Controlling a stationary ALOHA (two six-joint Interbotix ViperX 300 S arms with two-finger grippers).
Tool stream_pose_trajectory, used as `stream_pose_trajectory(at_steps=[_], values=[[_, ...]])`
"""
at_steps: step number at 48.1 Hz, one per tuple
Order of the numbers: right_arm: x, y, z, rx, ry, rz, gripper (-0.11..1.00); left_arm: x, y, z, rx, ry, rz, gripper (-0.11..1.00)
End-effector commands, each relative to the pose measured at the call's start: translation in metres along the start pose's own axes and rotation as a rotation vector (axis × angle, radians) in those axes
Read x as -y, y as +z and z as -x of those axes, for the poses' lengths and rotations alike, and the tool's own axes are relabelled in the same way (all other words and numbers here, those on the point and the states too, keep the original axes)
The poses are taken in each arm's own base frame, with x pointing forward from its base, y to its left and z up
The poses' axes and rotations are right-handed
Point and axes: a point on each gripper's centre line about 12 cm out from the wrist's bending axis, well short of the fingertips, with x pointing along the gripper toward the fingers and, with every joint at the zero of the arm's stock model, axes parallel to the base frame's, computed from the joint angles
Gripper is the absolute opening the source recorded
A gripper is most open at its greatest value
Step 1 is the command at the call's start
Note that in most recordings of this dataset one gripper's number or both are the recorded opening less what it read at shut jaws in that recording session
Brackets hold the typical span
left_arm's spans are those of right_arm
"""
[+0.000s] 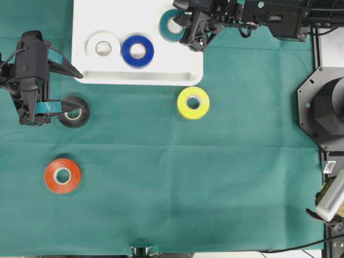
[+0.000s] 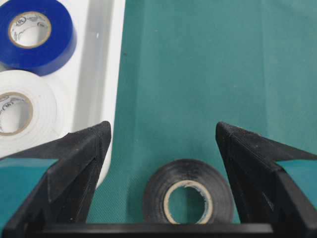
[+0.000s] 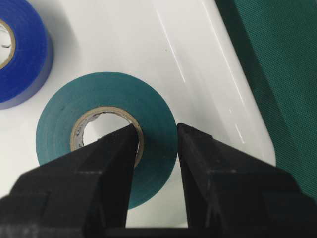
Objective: Put the tape alternately from left to right into the white case.
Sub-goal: 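Lift the teal roll and carry it into the tray, then release the teal roll and move the right gripper over the yellow roll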
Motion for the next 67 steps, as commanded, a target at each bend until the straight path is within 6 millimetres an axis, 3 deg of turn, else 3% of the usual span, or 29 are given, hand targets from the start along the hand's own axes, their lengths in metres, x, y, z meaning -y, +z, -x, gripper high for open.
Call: stream_pose_trajectory(at_steps=[1, 8, 11, 15, 24, 43, 67], values=[[-0.001, 0.013, 0.005, 0.042, 0.005, 0.001, 0.01, 0.001, 0.006, 0.001, 0.024, -0.003, 0.0, 0.85], [-0.001, 0.012, 0.005, 0.041, 0.005, 0.0, 0.01, 0.001, 0.008, 0.001, 0.028, -0.003, -0.005, 0.85], [-0.002, 0.012, 0.005, 0.039, 0.006, 0.001, 0.07, 0.001, 0.008, 0.001, 0.029, -0.003, -0.003, 0.85], [-0.001, 0.012, 0.005, 0.039, 0.005, -0.002, 0.24, 0.001, 0.008, 0.001, 0.028, -0.002, -0.002, 0.85], [-0.002, 0.01, 0.004, 0.035, 0.007, 0.0, 0.76, 0.001, 0.008, 0.001, 0.028, -0.002, -0.002, 0.85], [-0.016, 0.015, 0.018, 0.063, 0.033, 0.028, 0.72, 0.001, 0.009, 0.001, 0.031, -0.003, -0.002, 0.85], [-0.07, -0.006, 0.066, 0.112, 0.159, 0.141, 0.72, 0.001, 0.011, 0.001, 0.035, -0.002, -0.001, 0.85]])
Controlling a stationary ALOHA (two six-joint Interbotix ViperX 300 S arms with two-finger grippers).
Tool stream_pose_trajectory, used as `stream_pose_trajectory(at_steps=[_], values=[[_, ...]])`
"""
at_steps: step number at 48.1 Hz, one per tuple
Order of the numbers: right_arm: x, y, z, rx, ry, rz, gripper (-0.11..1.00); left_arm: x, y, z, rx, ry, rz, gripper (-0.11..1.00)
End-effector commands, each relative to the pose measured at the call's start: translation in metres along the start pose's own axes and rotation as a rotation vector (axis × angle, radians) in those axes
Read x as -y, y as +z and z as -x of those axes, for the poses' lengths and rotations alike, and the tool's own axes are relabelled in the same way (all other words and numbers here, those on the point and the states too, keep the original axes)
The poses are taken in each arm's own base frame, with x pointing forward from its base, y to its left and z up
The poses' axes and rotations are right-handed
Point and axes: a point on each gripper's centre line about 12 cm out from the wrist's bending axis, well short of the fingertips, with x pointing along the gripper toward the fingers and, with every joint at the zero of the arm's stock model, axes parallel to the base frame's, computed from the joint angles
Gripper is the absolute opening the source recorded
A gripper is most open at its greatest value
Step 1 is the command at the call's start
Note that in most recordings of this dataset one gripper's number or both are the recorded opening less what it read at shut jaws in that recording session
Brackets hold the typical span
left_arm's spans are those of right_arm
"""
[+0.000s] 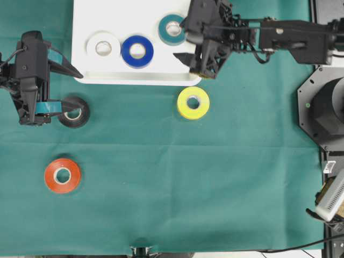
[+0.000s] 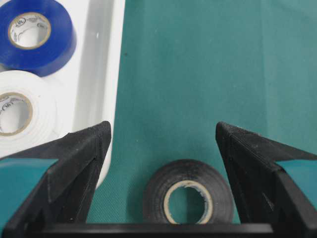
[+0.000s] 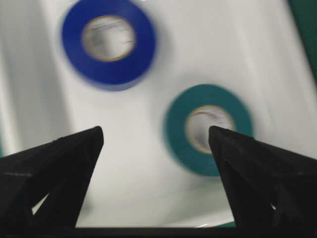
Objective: Put the tape alternately from left to right into the white case.
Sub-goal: 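Release the teal roll and move the right gripper over the yellow roll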
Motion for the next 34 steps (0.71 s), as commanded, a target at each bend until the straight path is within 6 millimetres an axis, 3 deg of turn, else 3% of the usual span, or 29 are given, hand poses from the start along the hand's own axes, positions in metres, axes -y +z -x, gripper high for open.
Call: stream_pose_trajectory(at_steps=[1, 16, 34], values=[[-0.014, 0.007, 0.013, 0.044, 0.033, 0.023, 0.72, 0.001, 0.012, 0.002, 0.04, -0.002, 0.001, 0.85], [-0.05, -0.008, 0.031, 0.079, 0.135, 0.096, 0.72, 0.001, 0.012, 0.002, 0.038, -0.003, 0.0, 0.85], [-0.071, -0.028, 0.049, 0.113, 0.218, 0.144, 0.72, 0.001, 0.01, 0.002, 0.034, -0.003, 0.001, 0.85]])
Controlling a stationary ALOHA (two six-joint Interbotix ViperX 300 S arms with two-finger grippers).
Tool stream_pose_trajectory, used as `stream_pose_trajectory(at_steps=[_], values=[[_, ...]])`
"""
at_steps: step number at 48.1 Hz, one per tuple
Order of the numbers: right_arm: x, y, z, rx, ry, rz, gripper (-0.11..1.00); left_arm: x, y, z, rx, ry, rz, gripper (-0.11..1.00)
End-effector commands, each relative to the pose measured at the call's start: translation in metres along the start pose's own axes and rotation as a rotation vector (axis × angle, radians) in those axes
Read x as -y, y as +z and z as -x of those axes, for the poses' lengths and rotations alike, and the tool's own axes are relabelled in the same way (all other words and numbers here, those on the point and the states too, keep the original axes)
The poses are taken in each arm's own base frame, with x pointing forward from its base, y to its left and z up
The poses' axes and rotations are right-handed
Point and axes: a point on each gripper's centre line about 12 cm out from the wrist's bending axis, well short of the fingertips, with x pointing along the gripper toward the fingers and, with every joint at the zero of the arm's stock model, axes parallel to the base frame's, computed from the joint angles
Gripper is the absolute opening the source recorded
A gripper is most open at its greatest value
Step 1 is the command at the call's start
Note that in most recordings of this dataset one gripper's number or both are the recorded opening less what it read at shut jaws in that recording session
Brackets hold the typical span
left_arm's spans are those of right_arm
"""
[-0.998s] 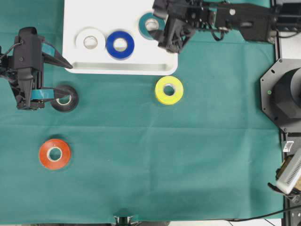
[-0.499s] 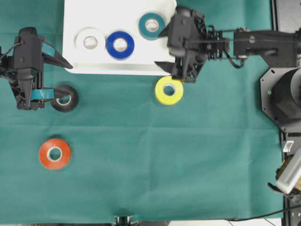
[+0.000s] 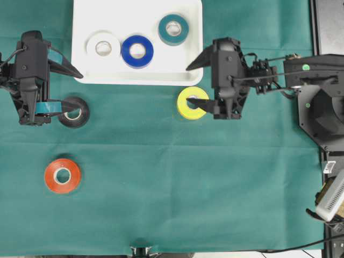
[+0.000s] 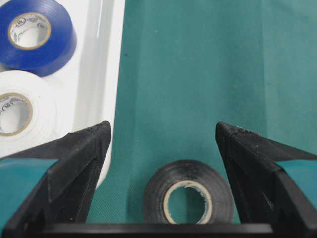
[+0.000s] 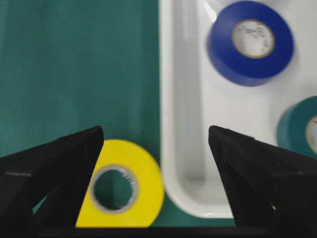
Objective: Put the tape alternately from left to right into the white case.
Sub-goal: 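Release the teal roll and move the right gripper over the yellow roll, then lower the left gripper onto the black roll and grasp its hole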
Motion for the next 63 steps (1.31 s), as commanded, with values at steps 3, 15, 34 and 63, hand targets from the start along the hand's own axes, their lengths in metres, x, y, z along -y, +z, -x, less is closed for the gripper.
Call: stream_pose_trajectory(at_steps=[3, 15, 34, 63], values=[[-0.007, 0.005, 0.009, 0.05, 0.026, 0.011, 0.72, 0.0, 0.01, 0.002, 0.034, -0.001, 0.002, 0.85], [-0.007, 0.005, 0.01, 0.059, 0.031, 0.011, 0.72, 0.001, 0.009, 0.002, 0.028, -0.003, 0.001, 0.85], [-0.007, 0.005, 0.01, 0.059, 0.031, 0.011, 0.72, 0.025, -0.013, 0.004, -0.078, -0.072, -0.031, 0.85], [-0.007, 0.005, 0.01, 0.059, 0.031, 0.011, 0.72, 0.041, -0.031, 0.009, -0.174, -0.116, -0.058, 0.85]])
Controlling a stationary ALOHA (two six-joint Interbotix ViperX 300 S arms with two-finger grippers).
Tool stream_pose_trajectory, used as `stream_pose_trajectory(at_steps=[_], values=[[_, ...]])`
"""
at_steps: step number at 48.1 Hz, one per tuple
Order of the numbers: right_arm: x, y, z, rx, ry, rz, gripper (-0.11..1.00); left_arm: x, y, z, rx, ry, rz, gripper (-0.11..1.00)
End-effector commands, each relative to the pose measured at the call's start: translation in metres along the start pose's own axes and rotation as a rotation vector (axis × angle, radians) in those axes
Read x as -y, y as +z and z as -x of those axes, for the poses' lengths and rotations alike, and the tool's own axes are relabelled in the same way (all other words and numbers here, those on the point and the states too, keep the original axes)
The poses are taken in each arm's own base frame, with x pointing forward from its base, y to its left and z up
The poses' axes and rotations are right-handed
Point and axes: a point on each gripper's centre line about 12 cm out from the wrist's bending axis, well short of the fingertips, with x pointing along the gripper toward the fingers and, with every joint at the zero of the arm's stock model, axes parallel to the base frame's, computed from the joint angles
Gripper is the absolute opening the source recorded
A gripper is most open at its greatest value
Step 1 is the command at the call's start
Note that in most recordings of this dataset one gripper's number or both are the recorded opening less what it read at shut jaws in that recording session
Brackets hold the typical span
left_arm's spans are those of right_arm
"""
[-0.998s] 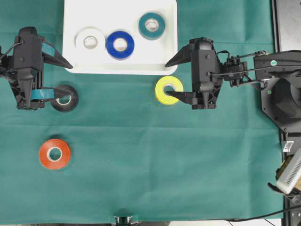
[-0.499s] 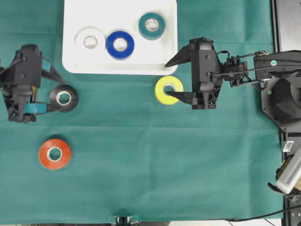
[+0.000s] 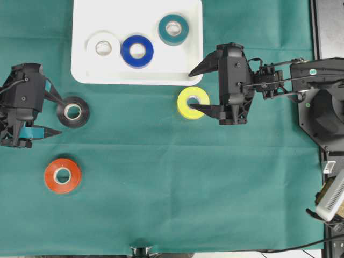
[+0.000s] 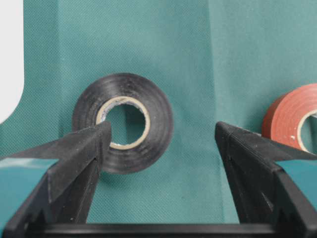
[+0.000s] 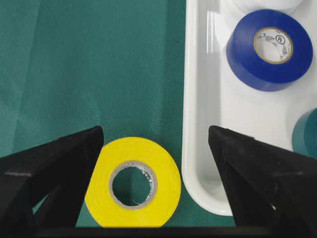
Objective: Put the tape alternately from left to right into the white case.
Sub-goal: 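Lower the left gripper onto the black roll and grasp its hole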
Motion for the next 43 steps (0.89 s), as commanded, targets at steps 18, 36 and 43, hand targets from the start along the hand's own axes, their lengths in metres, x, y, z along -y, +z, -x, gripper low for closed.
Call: stream_pose_trajectory(at_steps=[18, 36, 43], values=[[-0.001, 0.005, 0.003, 0.024, 0.005, -0.001, 0.72, 0.035, 0.001, 0.002, 0.01, -0.093, -0.099, 0.84], [-0.001, 0.002, 0.003, 0.016, 0.005, -0.002, 0.72, 0.032, 0.001, -0.001, 0.012, -0.086, -0.095, 0.84], [-0.001, 0.002, 0.003, 0.018, 0.005, -0.004, 0.72, 0.021, -0.004, -0.003, -0.001, -0.056, -0.07, 0.84]])
